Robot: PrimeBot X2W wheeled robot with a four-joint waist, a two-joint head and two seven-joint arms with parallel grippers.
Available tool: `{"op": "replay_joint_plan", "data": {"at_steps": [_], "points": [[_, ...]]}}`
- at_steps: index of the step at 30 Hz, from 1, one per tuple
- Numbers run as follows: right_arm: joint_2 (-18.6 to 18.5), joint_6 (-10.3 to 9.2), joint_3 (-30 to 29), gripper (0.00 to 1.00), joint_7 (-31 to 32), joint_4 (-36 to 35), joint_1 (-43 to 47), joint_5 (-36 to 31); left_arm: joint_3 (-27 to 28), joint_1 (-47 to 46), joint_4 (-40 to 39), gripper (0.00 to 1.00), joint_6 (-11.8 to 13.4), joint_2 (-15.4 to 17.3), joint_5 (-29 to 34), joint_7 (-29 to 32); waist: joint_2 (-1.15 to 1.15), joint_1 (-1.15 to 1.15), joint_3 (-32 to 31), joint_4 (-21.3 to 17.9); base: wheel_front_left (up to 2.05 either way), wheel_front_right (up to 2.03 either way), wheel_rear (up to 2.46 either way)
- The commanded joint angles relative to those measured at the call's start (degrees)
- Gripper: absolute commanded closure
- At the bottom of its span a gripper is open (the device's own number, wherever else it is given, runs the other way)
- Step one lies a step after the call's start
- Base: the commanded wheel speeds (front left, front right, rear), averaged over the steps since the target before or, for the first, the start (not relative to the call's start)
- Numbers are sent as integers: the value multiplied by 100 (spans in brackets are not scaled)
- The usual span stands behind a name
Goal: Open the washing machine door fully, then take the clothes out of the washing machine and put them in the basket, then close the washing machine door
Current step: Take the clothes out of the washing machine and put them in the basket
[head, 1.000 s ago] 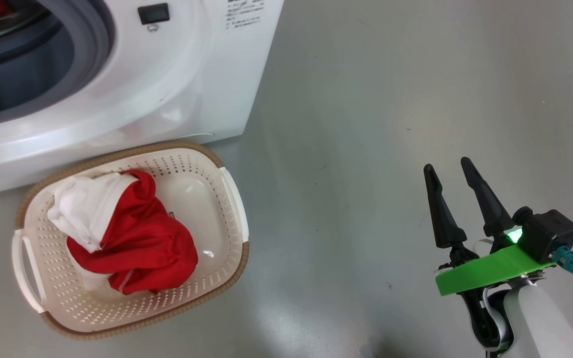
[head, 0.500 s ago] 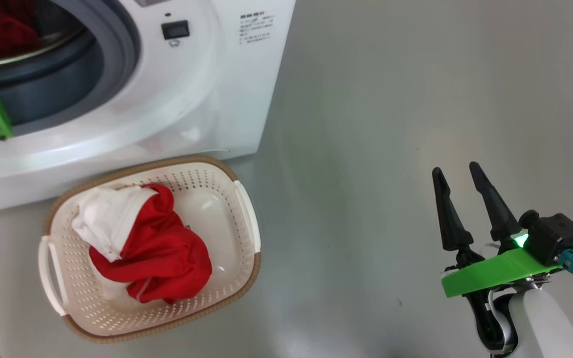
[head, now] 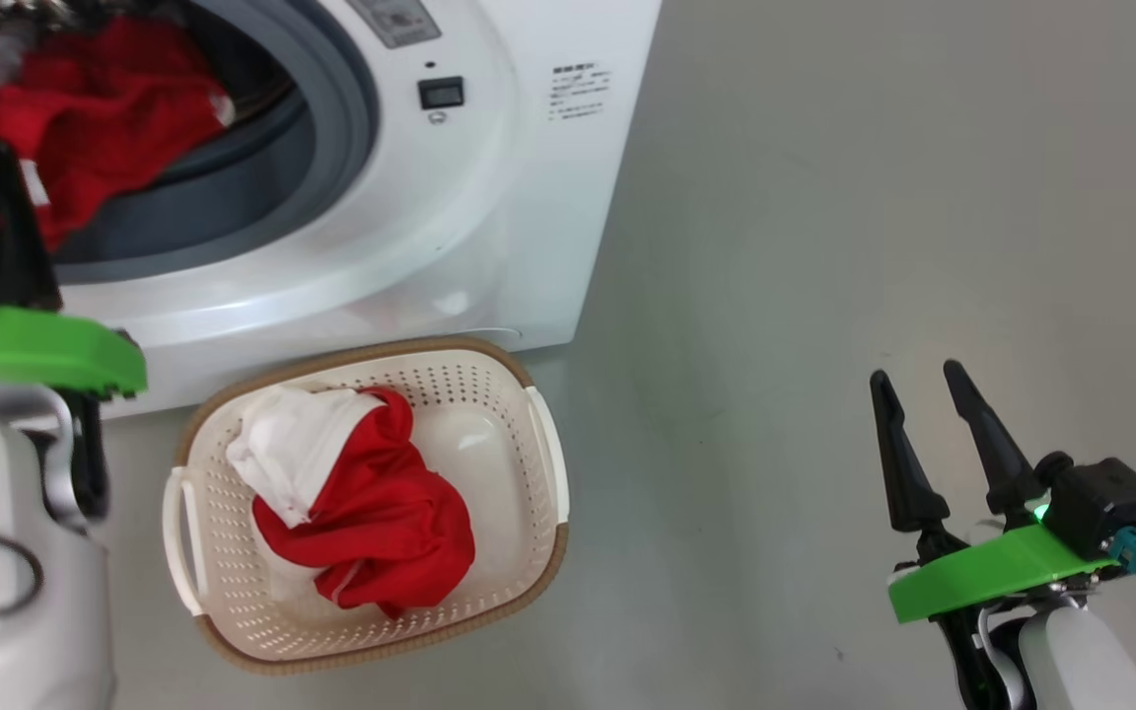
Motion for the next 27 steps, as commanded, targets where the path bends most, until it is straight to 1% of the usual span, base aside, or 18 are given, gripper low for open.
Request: {"op": "replay_joint_plan", "data": {"at_steps": [1,7,12,20,23,26,27], "points": [[-48,36,105,0,-37,-101,120,-74,188,235,-410,100,-73,136,20,-45,0,0,-92,99,0,0,0],[-48,36,90,0,-37,-86,160,-105,393,963,-1582,100,-200,-243,112,-45,0,0,-168,174,0,0,0],[-48,36,72,0,-37,-81,176,-110,437,1499,-2414,100,-287,-446,157,-45,0,0,-198,210,0,0,0],[-48,36,73,0,-37,-73,207,-98,314,2003,-3454,100,-322,-557,173,-45,0,0,-230,243,0,0,0],[-48,36,89,0,-37,-68,211,-90,219,2109,-3831,100,-284,-565,156,-45,0,0,-236,240,0,0,0],[-48,36,104,0,-37,-64,208,-85,93,2185,-4180,100,-189,-567,76,-46,0,0,-234,227,0,0,0],[-48,36,104,0,-37,-64,208,-85,93,2185,-4180,100,-189,-567,76,-46,0,0,-234,227,0,0,0]]}}
